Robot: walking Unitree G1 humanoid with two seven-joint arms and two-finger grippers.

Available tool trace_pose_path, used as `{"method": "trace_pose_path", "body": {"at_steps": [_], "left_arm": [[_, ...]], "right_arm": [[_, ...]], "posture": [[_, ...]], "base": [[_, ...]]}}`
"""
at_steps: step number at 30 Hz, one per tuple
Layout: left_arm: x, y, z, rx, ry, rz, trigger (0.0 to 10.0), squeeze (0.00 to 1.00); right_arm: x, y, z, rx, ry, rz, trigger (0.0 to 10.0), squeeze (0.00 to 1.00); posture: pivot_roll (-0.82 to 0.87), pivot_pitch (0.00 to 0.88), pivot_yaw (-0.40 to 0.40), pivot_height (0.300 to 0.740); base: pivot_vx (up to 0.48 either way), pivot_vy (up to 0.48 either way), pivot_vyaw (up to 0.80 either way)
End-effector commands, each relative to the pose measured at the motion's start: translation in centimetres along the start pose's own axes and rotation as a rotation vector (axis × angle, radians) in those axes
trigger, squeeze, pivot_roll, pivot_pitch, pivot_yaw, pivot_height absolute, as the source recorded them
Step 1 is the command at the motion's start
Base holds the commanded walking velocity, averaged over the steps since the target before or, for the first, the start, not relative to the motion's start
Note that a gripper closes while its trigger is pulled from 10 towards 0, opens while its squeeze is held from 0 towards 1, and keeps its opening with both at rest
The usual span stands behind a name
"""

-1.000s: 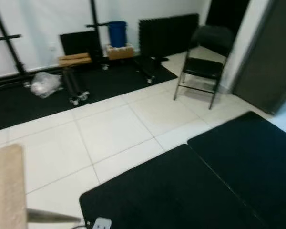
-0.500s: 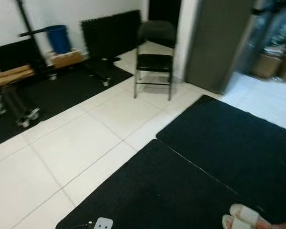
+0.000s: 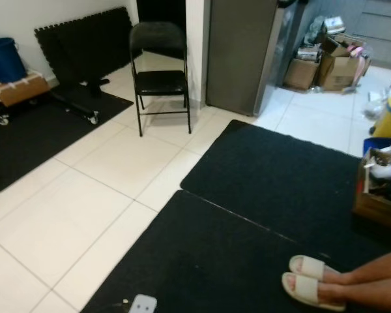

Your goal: Restocking fridge

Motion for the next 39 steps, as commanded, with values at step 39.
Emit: {"method": "trace_pose_path", "body": {"at_steps": [39], "left_arm": [[-0.36, -0.53, 0.02, -0.021, 0.013, -0.056, 10.0, 0.00]], "right_arm": [[0.67, -0.14, -0.01, -0.002, -0.019, 0.011, 10.0, 0.00]], "posture": [[0.03, 0.000, -0.021, 0.740]], "base": [[0.241, 0.000, -0.19]]}}
Point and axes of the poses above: a point about 5 cm out from each wrist's last joint towards the gripper, its own z axis pointing back from the gripper into the wrist, its own x axis along the axis of the wrist's last joint, y = z × x, the point moved 1 cm from there along -z, pointing out of the wrist towards the gripper, and after that the axes turned 14 degrees about -z, right-handed, at the moved point
